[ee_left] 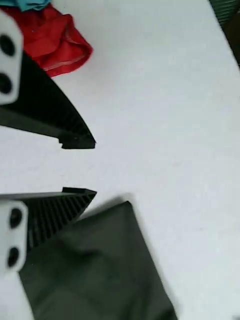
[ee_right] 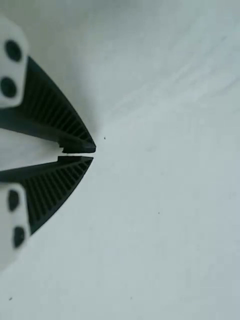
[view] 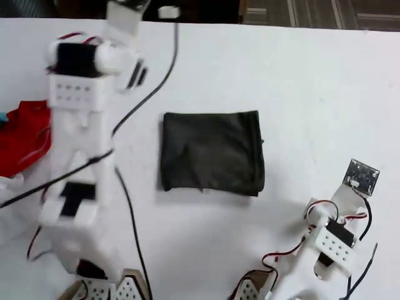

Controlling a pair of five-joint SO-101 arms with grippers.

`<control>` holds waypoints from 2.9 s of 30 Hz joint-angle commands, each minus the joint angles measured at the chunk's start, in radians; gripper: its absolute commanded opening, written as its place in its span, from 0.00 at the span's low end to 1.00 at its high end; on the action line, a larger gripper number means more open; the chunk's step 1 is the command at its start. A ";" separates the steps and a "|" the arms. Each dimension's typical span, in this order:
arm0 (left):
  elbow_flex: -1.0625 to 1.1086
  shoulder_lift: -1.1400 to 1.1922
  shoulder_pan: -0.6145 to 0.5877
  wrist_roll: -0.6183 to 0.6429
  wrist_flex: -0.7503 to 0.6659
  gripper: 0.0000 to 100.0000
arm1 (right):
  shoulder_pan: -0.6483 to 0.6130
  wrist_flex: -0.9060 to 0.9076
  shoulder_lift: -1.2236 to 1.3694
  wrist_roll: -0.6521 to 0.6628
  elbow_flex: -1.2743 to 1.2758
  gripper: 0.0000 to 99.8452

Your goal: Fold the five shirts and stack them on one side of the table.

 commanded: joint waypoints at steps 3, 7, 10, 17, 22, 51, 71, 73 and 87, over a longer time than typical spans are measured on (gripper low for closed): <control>0.595 -0.387 -0.091 -0.014 -0.054 0.15 | -0.010 -0.015 -0.027 -0.005 -0.017 0.02; 1.038 -0.565 -0.215 -0.014 -0.264 0.15 | -0.024 -0.002 -0.021 0.066 -0.043 0.02; 1.333 -0.706 -0.295 -0.015 -0.462 0.15 | -0.108 0.134 -0.019 0.123 -0.169 0.02; 1.814 -0.911 -0.327 -0.095 -0.778 0.15 | -0.423 0.476 0.025 0.121 -0.582 0.02; 1.940 -0.919 -0.359 -0.098 -0.865 0.15 | -0.561 0.567 0.239 0.018 -0.787 0.04; 2.094 -0.921 -0.358 -0.097 -0.999 0.15 | -0.771 1.027 1.636 -0.106 -2.022 0.28; 2.094 -0.921 -0.358 -0.097 -0.999 0.15 | -0.800 1.095 1.966 -0.097 -2.268 0.02; 2.094 -0.921 -0.358 -0.097 -0.999 0.15 | -0.773 1.090 1.959 -0.095 -2.269 0.02; 2.095 -0.921 -0.358 -0.097 -0.997 0.15 | -0.346 1.066 1.968 0.347 -2.759 0.02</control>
